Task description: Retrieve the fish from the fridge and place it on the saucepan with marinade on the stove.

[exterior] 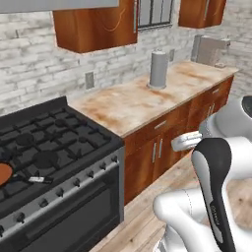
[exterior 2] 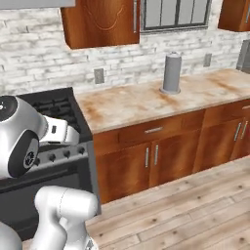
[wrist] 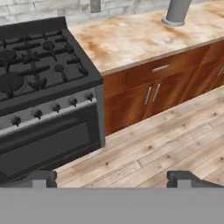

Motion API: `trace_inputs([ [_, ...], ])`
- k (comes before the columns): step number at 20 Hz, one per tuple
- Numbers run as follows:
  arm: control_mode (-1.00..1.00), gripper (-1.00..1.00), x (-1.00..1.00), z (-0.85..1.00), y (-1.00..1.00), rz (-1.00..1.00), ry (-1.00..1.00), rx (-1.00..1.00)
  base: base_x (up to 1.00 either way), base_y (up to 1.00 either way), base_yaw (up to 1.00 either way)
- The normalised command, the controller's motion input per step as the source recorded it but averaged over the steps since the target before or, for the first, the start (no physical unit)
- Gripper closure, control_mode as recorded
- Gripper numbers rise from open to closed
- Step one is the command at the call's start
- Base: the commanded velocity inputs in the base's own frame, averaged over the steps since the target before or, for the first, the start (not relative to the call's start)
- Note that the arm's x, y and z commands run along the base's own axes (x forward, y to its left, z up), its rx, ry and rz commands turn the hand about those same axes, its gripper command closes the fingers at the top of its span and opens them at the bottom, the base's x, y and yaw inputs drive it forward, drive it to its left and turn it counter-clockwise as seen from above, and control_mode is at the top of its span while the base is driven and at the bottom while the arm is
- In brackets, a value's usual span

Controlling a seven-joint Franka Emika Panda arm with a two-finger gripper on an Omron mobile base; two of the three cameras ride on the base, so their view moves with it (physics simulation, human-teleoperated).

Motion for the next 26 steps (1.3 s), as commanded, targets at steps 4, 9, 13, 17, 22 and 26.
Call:
trace_inputs([
  [4,1.00,-1.00,0.00,0.00,0.00,0.00,0.00,0.00,0.00,-0.18,-0.67],
  [9,1.00,-1.00,0.00,0.00,0.00,0.00,0.00,0.00,0.00,-0.22,-0.69],
  [13,1.00,-1.00,0.00,0.00,0.00,0.00,0.00,0.00,0.00,-0.28,-0.73],
  [17,1.00,-1.00,0.00,0.00,0.00,0.00,0.00,0.00,0.00,-0.29,-0.77],
  [22,1.00,-1.00,0.00,0.00,0.00,0.00,0.00,0.00,0.00,-0.32,-0.77],
  [26,1.00,-1.00,0.00,0.00,0.00,0.00,0.00,0.00,0.00,-0.28,-0.79],
])
